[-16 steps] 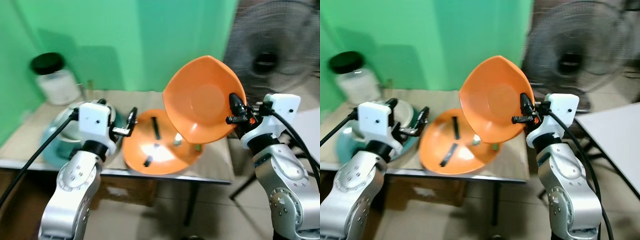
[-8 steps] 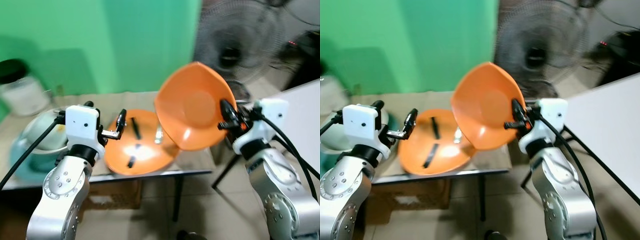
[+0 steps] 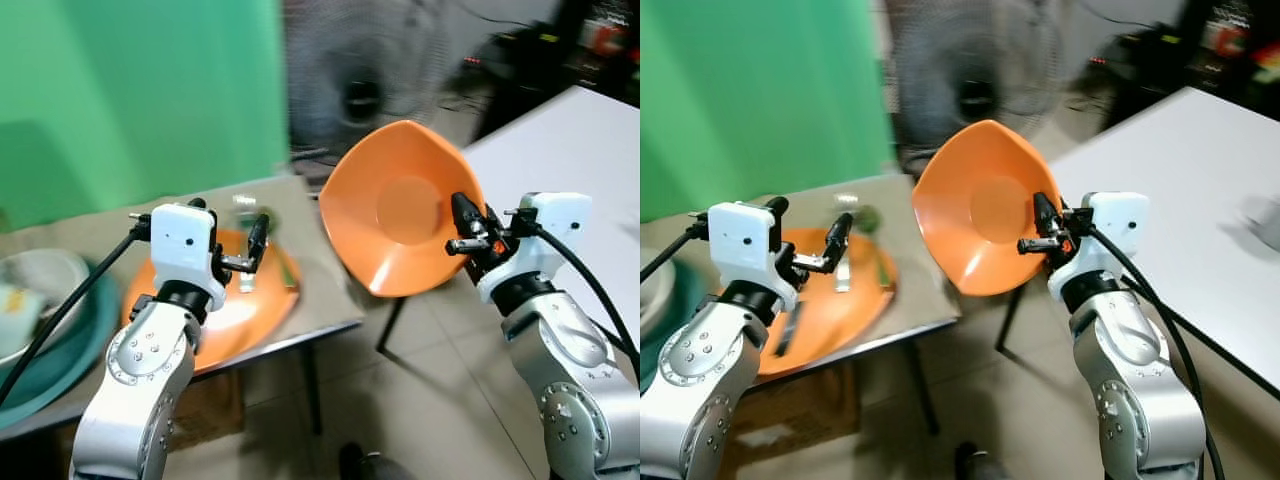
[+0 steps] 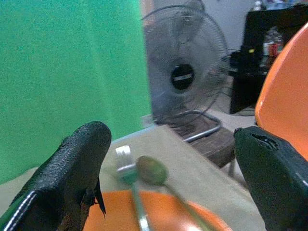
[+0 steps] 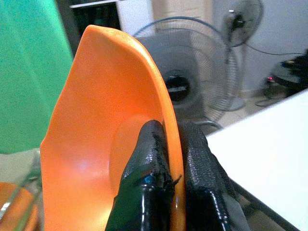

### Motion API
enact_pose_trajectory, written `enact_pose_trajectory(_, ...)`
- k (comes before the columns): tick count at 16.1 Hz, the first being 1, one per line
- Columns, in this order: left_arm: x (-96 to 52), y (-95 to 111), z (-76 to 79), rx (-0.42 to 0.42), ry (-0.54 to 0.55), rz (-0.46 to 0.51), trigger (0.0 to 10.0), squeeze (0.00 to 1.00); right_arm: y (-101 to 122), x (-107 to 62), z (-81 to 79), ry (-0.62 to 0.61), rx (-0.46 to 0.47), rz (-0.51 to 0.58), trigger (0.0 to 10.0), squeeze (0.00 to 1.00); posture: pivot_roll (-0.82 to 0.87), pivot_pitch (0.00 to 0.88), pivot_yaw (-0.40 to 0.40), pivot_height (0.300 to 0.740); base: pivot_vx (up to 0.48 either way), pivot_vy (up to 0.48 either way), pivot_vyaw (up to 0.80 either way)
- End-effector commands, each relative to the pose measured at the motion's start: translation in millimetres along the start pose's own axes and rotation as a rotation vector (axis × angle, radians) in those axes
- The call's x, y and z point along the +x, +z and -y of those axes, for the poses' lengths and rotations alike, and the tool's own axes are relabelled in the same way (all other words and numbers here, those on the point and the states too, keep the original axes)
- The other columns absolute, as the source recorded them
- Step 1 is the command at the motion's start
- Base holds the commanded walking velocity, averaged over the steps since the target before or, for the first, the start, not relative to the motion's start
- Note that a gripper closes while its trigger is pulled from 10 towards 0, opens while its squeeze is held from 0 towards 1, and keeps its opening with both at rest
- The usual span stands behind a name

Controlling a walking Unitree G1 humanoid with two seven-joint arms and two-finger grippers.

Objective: Setting the table

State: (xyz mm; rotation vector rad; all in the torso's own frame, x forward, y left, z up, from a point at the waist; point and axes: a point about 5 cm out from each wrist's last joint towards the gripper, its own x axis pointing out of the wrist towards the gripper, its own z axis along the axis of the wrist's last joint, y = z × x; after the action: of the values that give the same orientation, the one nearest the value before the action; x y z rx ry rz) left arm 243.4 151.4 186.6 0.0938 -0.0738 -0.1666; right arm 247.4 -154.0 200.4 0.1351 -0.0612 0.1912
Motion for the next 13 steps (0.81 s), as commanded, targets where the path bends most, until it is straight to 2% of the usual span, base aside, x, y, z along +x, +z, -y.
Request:
enact_pose_trajectory(1, -1.5, -0.6, -1.6, -0.005, 0.012, -0.005, 10.0, 0.00, 9.0, -2.4, -2.7, 0.015, -0.016, 0.037, 10.0, 0.00, -0.10, 0.015, 0.022, 0.740, 0.000, 0.000, -0.80)
enact_pose_trajectory(10, -3.9, -0.3, -1.2, -0.028, 0.002, -0.011, 10.0, 0.00, 7.9, -1.2, -4.4, 0.028, -0.024, 0.026, 10.0, 0.00, -0.10, 0.022, 0.048, 0.740, 0.000, 0.000, -0.80)
enact_pose_trajectory(13, -2.9, 1.2, -4.9, -0.076, 0.040, -0.001, 10.0, 0.00, 5.4, -5.1, -0.7, 0.007, -0.029, -0.001, 10.0, 0.00, -0.09, 0.032, 0.056, 0.740, 0.000, 0.000, -0.80)
